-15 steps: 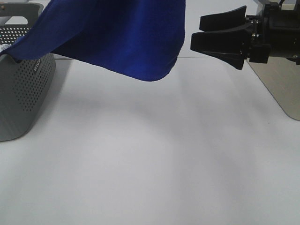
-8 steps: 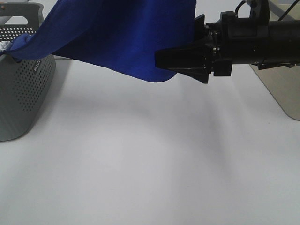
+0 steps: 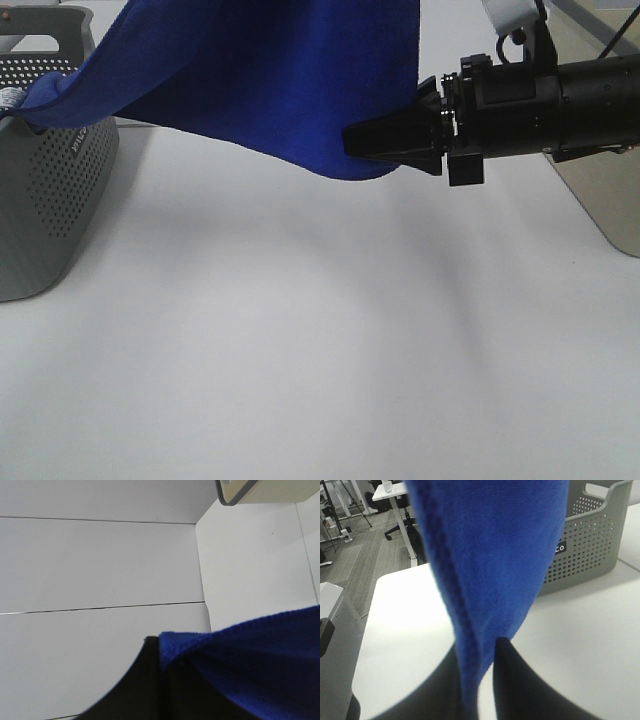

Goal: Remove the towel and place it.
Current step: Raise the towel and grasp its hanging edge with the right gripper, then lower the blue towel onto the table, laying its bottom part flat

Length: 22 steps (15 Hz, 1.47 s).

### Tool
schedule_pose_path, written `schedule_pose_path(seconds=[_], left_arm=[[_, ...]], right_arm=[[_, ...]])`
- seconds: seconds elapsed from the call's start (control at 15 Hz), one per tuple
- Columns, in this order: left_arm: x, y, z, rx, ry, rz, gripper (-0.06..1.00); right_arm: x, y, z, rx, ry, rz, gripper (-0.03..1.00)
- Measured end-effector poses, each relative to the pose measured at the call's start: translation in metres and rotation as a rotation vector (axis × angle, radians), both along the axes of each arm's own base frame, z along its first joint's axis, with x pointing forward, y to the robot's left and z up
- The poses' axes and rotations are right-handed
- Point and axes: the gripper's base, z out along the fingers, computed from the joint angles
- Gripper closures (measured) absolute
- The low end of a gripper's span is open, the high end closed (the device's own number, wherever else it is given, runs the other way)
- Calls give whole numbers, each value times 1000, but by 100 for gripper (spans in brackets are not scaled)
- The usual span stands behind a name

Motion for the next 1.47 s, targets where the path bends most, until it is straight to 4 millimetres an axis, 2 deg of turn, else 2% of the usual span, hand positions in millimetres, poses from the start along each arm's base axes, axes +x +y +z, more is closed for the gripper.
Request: schedule_pose_path(seconds=[0.07, 0.13, 0.4, 0.53, 0.67, 0.8, 1.07, 1.33, 1.47], left_arm=[[0, 0, 0, 0, 0, 0, 94], [0, 0, 0, -3, 2, 1, 94], [0, 1, -1, -10, 22, 12, 94], [0, 2, -2, -42, 60, 33, 94], [1, 2, -3, -98, 99, 58, 94], [1, 3, -2, -156, 126, 84, 94], [3, 5, 0, -299, 181, 140, 94], [17, 16, 11, -428, 105, 178, 94], [31, 28, 15, -486, 79, 189, 94]], right_arm=[[0, 0, 0, 6, 4, -6, 88], [0, 0, 1, 13, 10, -8, 95], [1, 0, 0, 32, 99, -49, 95], [4, -3, -1, 13, 197, -124, 95], [5, -6, 13, -67, 249, -140, 95], [5, -11, 43, -196, 295, -173, 95], [11, -31, 121, -427, 323, -368, 95], [17, -53, 192, -589, 146, -556, 95], [17, -56, 211, -598, 69, -588, 95]])
